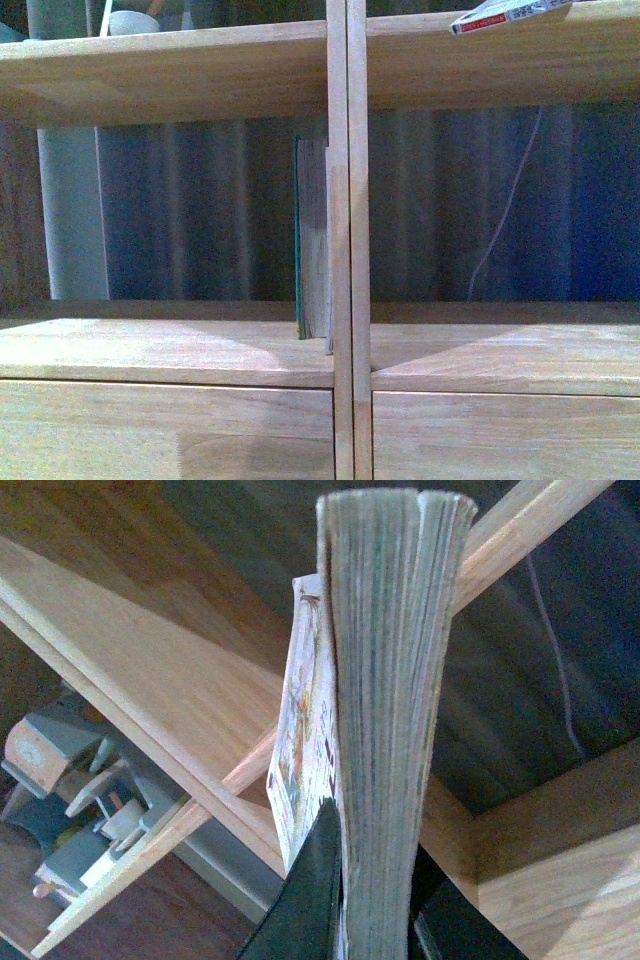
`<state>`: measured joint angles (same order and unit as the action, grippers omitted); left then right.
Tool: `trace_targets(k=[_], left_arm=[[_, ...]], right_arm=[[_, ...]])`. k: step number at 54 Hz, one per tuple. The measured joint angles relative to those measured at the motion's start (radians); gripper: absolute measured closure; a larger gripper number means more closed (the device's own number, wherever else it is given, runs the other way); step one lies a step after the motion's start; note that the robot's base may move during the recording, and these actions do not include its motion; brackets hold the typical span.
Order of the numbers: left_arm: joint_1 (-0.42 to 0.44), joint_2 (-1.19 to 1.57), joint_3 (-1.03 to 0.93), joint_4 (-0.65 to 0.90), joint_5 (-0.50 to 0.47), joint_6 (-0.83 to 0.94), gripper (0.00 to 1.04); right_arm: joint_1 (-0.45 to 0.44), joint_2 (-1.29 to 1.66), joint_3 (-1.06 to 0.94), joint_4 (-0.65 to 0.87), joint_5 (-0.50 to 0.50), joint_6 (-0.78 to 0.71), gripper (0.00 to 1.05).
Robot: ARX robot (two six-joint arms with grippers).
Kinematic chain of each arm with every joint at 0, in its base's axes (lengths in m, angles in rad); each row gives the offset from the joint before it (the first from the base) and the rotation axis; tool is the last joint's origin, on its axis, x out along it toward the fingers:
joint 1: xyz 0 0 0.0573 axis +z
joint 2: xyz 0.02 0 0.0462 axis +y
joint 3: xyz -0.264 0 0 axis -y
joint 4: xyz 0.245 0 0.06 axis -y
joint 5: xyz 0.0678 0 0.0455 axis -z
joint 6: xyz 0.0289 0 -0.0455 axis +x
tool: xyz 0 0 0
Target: Organize books on shelf
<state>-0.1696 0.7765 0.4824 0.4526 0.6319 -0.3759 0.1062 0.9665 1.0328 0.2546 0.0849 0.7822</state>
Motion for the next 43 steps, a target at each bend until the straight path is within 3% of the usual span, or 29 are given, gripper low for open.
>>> trace_targets(k=[11, 21, 32, 43], left_arm=[[-0.051, 0.107, 0.135, -0.010, -0.130, 0.102, 0.07], [-0.093, 0.178, 0.236, -0.016, -0.186, 0.105, 0.07], [-0.158, 0.213, 0.335, -0.013, -0.203, 0.025, 0.07], [-0.218, 0.228, 0.357, 0.085, -0.201, -0.173, 0.07]], right_arm=[[0.029, 0.026, 0.016, 0.014, 0.001, -0.001, 0.97], [0.073, 0.037, 0.019, 0.019, 0.008, -0.002, 0.97], [0.133, 0.037, 0.019, 0.020, 0.023, -0.016, 0.97], [0.162, 0.027, 0.019, 0.033, 0.027, -0.015, 0.97]])
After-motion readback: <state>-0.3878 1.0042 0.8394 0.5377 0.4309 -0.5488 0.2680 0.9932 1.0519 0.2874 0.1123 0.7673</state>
